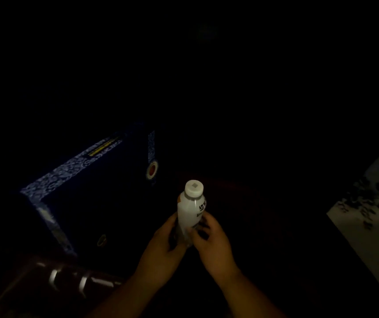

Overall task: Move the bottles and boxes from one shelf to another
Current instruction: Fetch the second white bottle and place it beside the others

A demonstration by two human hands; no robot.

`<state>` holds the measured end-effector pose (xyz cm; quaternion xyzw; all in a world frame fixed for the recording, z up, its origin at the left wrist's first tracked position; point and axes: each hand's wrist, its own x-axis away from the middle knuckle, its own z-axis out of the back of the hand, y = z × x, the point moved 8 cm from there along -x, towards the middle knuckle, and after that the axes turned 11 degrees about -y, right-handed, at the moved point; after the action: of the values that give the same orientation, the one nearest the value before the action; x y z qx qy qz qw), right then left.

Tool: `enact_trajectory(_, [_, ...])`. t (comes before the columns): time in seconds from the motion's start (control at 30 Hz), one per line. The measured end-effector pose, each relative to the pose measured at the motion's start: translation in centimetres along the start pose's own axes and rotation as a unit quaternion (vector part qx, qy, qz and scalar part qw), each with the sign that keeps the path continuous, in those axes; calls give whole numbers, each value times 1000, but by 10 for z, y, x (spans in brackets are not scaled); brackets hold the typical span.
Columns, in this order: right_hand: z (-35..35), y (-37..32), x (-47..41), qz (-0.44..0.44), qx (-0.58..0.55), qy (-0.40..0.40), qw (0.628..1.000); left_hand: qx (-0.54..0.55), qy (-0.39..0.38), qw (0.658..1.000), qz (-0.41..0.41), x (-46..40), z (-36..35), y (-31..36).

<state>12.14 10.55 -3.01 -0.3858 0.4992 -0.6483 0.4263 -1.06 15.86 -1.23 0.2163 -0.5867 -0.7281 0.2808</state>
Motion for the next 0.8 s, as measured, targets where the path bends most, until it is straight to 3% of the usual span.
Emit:
enact_trajectory(0.23, [79, -6, 77, 29, 26, 205, 978, -106, -136, 983, -57, -14, -74, 38])
enact_trajectory(0.33, [112, -7, 123, 28, 42, 254, 966, -110, -158, 980, -58, -10, -114, 52])
enact_trajectory(0.6, [242, 25, 292, 23, 27, 367, 929, -133, -239, 957, -98, 21, -308, 96])
enact_trajectory(0.8, [355, 59, 411, 24, 48, 405, 913, -76, -271, 953, -110, 53, -465, 124])
